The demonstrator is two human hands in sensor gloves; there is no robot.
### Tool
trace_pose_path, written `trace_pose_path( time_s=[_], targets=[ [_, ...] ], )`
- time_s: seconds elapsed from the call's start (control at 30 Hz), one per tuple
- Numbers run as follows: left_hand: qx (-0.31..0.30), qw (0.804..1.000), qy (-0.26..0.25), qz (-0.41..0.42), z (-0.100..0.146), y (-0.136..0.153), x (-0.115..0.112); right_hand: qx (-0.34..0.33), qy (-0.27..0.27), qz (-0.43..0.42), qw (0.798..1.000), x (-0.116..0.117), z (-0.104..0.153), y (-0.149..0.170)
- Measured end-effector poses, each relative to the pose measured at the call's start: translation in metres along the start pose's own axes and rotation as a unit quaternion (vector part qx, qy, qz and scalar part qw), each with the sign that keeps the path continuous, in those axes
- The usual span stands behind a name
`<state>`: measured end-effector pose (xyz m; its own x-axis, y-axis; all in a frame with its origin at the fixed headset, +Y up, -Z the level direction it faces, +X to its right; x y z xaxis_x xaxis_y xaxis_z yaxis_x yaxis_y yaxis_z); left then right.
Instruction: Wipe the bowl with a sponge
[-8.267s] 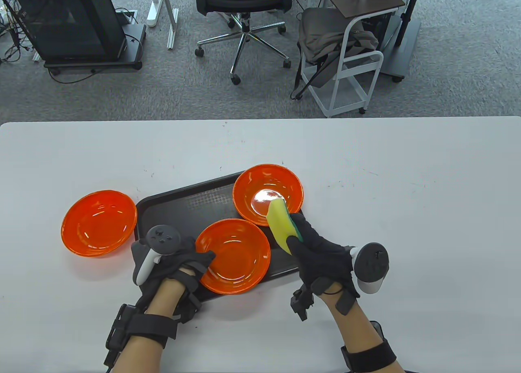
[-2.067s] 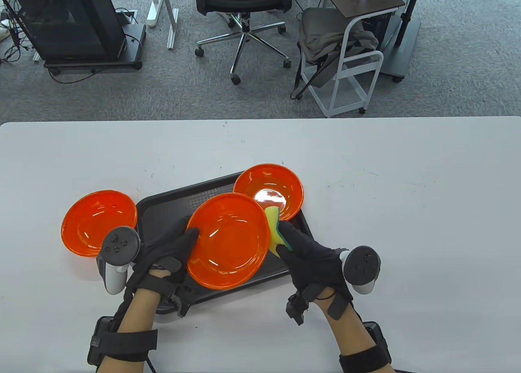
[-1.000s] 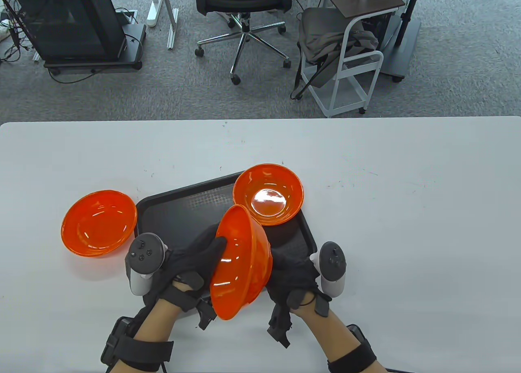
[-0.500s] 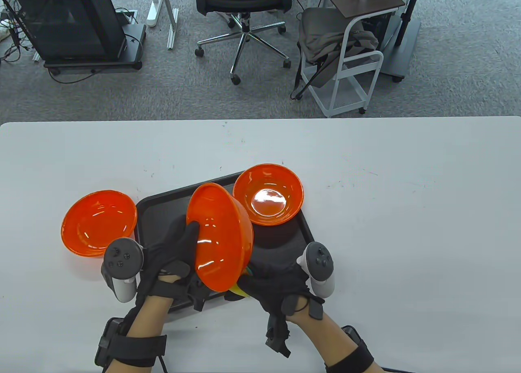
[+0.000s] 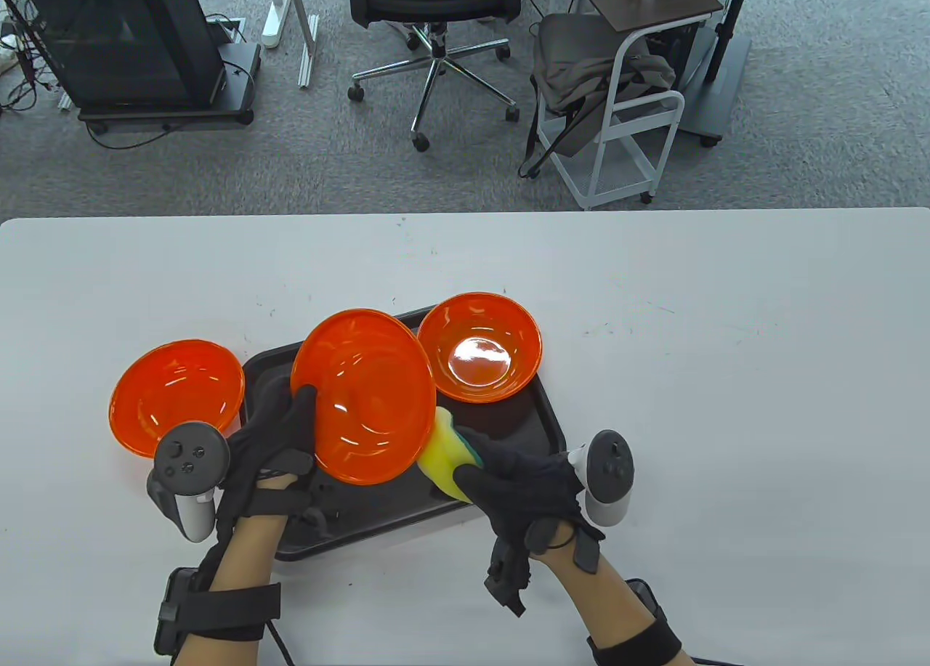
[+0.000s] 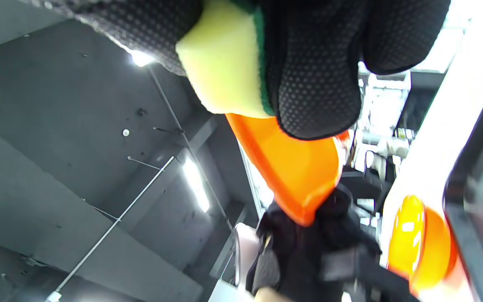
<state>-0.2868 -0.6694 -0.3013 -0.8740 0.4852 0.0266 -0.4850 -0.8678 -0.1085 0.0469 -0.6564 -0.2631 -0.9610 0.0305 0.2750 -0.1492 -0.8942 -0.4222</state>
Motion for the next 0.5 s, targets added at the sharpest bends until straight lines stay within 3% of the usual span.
trace_pose_path(
  time_s=[0.23, 0.5],
  targets=[
    [-0.002, 0.998, 0.066, -0.003, -0.003, -0.004, -0.016, -0.055, 0.07, 0.084, 0.993, -0.022, 0.001, -0.01],
    [-0.018, 0.984, 0.169, 0.053, -0.006, -0.01, -0.042, -0.048, 0.097, 0.065, 0.992, -0.035, 0.001, -0.005]
  ],
)
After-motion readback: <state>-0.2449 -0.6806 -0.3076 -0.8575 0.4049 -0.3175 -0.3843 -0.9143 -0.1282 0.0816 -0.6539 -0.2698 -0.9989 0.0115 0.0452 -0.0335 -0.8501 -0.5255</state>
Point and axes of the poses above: the tracker on the back of each hand, its own y axis roughly to the little-finger side, its own z axis roughly from the fingertips to the wrist, x = y × z, the point moved 4 cm from there along -z, roughly from the wrist to the fingertips, and after that the axes turned 9 degrees about y, right-handed, at the moved point
